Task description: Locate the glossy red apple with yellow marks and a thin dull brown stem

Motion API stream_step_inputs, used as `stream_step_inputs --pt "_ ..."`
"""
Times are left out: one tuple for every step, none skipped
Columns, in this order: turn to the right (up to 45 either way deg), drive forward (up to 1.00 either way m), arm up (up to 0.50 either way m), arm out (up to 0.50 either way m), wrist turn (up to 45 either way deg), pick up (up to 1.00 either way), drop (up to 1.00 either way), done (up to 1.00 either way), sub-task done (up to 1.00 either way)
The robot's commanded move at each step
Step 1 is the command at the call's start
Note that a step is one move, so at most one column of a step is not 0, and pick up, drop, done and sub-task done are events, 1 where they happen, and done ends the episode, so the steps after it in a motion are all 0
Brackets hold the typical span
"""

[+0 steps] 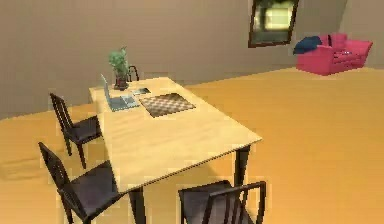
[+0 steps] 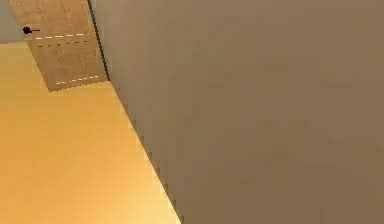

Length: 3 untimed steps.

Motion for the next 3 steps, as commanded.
stream_step_inputs --pt "-30.0 0.00 0.00 0.00 0.0 0.00 0.00 0.00 0.00" --pt "0.0 0.15 0.00 0.00 0.0 0.00 0.00 0.00 0.00" --pt "-45.0 0.00 0.00 0.00 0.0 0.00 0.00 0.00 0.00"
